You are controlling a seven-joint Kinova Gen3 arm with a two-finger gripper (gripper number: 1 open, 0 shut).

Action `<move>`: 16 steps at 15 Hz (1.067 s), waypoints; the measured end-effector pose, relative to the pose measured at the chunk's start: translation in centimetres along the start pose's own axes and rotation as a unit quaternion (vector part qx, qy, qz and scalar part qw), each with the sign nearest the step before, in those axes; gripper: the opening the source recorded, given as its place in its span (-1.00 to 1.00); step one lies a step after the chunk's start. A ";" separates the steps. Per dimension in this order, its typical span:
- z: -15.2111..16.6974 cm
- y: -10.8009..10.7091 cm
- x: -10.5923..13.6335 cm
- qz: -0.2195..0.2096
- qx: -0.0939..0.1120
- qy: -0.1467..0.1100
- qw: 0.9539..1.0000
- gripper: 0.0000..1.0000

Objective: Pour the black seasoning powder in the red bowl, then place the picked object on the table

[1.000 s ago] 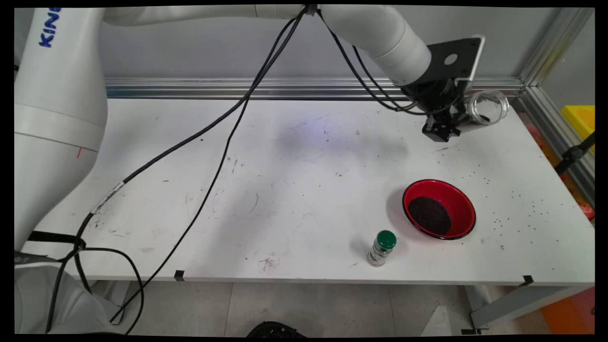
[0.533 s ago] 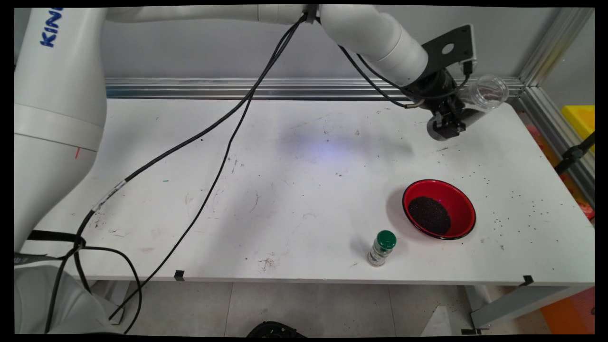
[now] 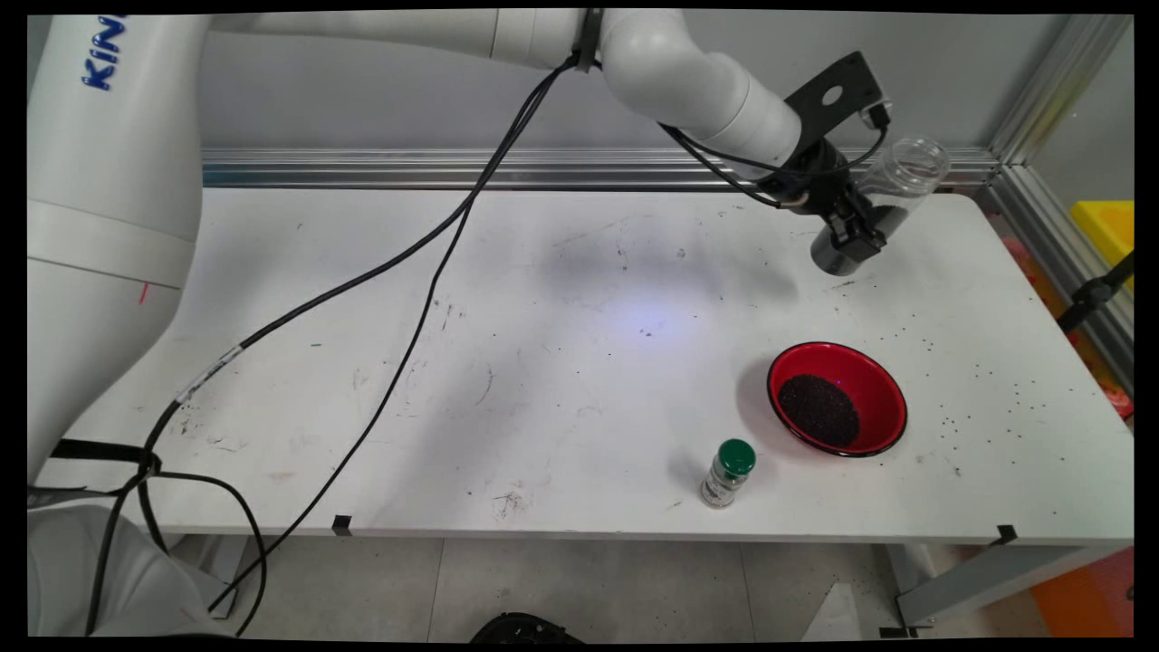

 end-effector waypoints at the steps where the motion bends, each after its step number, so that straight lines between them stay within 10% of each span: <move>1: 0.3 -0.1 -0.4 -0.012 0.001 0.002 1.000 -1.00; 16: 3.4 0.4 -4.8 -0.073 0.000 0.010 0.997 -1.00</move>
